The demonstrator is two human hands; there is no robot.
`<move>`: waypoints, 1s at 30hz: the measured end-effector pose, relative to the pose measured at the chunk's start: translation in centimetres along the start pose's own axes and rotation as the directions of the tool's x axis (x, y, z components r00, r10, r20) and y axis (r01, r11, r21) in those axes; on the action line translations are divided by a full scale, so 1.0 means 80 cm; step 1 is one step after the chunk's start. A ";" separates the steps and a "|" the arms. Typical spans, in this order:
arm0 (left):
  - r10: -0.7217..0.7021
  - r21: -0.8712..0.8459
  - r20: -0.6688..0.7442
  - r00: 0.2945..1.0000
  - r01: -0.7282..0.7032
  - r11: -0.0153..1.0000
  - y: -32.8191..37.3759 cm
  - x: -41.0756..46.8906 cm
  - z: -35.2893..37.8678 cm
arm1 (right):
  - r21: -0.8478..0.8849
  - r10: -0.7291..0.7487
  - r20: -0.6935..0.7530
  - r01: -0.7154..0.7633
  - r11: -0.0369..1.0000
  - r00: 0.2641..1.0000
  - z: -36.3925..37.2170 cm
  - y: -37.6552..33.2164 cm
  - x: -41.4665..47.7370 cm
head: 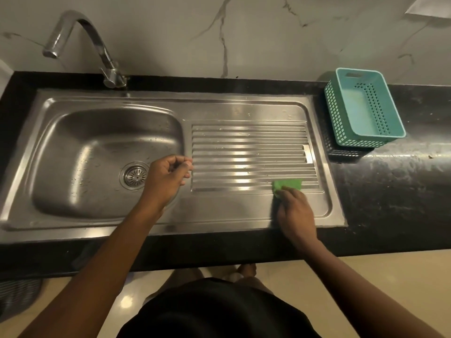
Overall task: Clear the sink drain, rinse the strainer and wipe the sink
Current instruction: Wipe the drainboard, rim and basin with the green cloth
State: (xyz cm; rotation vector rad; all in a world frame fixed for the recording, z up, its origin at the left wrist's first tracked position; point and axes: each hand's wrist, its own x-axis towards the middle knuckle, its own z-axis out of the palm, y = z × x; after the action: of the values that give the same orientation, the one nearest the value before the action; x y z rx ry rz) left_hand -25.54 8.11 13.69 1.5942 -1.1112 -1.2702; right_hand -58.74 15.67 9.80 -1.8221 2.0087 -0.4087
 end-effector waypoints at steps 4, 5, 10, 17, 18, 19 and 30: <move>-0.001 0.000 0.012 1.000 0.001 1.000 -0.001 -0.003 -0.003 | -0.037 -0.225 0.104 0.230 0.973 0.969 0.059 -0.094 -0.008; 0.000 -0.007 0.009 1.000 0.000 1.000 0.000 -0.004 -0.003 | -0.061 -0.273 0.130 0.282 0.957 0.953 0.074 -0.116 -0.007; -0.004 -0.016 -0.008 1.000 0.004 1.000 0.005 -0.005 -0.006 | -0.064 -0.401 0.307 0.439 0.896 0.863 0.126 -0.200 0.007; 0.006 -0.003 -0.007 1.000 -0.006 1.000 -0.003 0.007 -0.014 | -0.121 -0.547 0.329 0.609 0.784 0.769 0.108 -0.157 0.035; 0.005 -0.001 -0.007 1.000 -0.005 1.000 -0.005 0.009 -0.015 | -0.121 -0.522 0.290 0.572 0.811 0.802 0.096 -0.138 0.038; 0.002 0.002 -0.010 1.000 -0.002 1.000 -0.007 0.009 -0.017 | -0.117 -0.487 0.252 0.526 0.843 0.837 0.083 -0.119 0.038; -0.017 0.026 -0.001 1.000 0.017 1.000 -0.014 0.016 -0.015 | -0.278 0.046 0.117 -0.012 0.960 0.992 -0.058 0.063 0.029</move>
State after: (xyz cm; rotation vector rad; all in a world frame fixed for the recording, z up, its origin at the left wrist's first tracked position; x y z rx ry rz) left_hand -24.01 7.32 12.47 1.6262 -1.1197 -1.2709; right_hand -65.55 13.72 11.32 -1.9230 2.0883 -0.0031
